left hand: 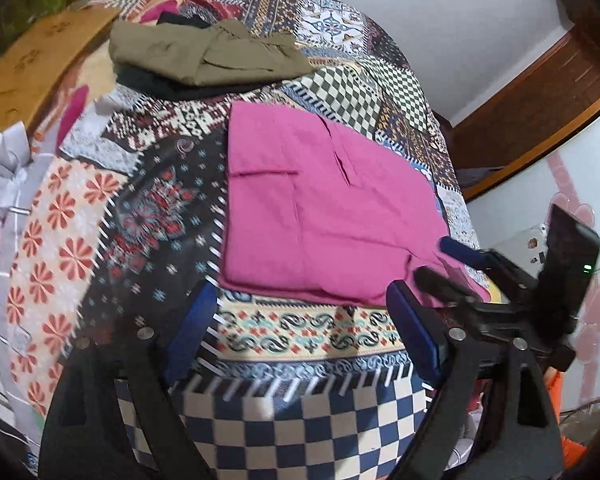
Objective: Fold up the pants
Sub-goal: 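Lower the left gripper and grasp the edge of the pink trousers, then lift the grasped edge with the left gripper and fold it over the trousers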
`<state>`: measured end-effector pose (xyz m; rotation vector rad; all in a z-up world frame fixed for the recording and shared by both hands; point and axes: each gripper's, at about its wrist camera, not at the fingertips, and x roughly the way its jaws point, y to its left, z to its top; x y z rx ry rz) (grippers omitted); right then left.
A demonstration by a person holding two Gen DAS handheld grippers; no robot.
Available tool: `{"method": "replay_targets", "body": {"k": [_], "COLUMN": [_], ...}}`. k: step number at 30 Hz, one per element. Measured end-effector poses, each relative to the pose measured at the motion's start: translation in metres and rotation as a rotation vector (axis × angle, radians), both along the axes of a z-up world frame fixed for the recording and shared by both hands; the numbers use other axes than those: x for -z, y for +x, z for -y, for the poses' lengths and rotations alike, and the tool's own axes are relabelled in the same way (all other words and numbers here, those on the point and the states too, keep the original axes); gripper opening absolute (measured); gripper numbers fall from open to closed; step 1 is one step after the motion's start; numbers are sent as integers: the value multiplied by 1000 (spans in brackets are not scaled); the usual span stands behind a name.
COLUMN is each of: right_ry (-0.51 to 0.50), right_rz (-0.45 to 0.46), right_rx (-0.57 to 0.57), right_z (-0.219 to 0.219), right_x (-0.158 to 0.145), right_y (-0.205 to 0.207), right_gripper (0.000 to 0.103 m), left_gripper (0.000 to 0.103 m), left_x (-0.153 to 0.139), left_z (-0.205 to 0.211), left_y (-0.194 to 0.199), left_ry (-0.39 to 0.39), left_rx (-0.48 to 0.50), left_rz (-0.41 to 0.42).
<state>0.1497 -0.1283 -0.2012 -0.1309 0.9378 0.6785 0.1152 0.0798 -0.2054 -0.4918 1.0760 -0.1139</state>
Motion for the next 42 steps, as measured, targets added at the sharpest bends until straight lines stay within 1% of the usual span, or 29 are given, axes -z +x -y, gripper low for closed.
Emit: {"method": "replay_targets", "body": {"k": [1,4,7,11,14,16,17,18,19,20,22,24,25,26,28,31,33,34,35,37,39,40,42], "right_ry": [-7,-19,11,8,11,15,16,17,18,18,20,25,27,29,31,38,45,52,60,90,119,131,135], "right_rz": [-15,-41,-72,-62,-66,-71,-72,-72,-72,-73,-75,-77,-78,-79,-80,-83,-85,-88,-88,-92,-98,-97,-97], "right_rx": [-4,-19,-17,-18,-20,-21,-22,-23,-23,-25,-27,-27,-27,-27,-27,-25,-14,-7,0,21,44,61,86], "right_z": [-2,-3,2,0,0,0,0,1,0,0,0,1,1,1,1,2,4,5,7,15,23,29,38], "right_x": [5,14,16,18,18,19,19,19,19,19,19,20,20,20,20,19,16,14,12,8,5,4,3], "right_y": [0,-1,1,-4,-3,-2,-1,-1,-1,-1,-1,-1,-1,0,0,0,1,1,1,0,1,0,0], "right_gripper": [76,76,77,77,77,78,78,78,78,78,78,78,78,78,78,77,75,75,75,75,75,75,75], "left_gripper": [87,87,87,87,87,86,77,69,55,48,46,42,36,33,30,27,23,18,16,15,14,14,13], "left_x": [1,11,15,23,28,30,29,29,28,29,31,32,31,31,29,17,4,2,-4,-11,-17,-18,-25], "left_z": [1,5,9,7,0,-5,-7,-9,-10,-12,-17,-20,-21,-20,-17,-4,2,2,1,-4,-11,-14,-20], "left_y": [-1,1,7,19,30,36,39,40,42,45,46,47,47,48,49,51,45,43,39,30,19,15,2], "left_ry": [-13,-122,-135,-194,-253,-278,-269,-242,-212,-199,-220,-233,-230,-223,-194,-75,31,62,107,163,251,275,346], "left_rx": [4,22,11,-12,-44,-66,-87,-111,-131,-148,-170,-193,-202,-211,-216,-212,-222,-229,-241,-254,-268,-271,-276], "left_rz": [-3,-30,-29,-44,-51,-56,-60,-68,-79,-87,-90,-89,-87,-82,-68,-11,40,55,74,96,108,112,126]}}
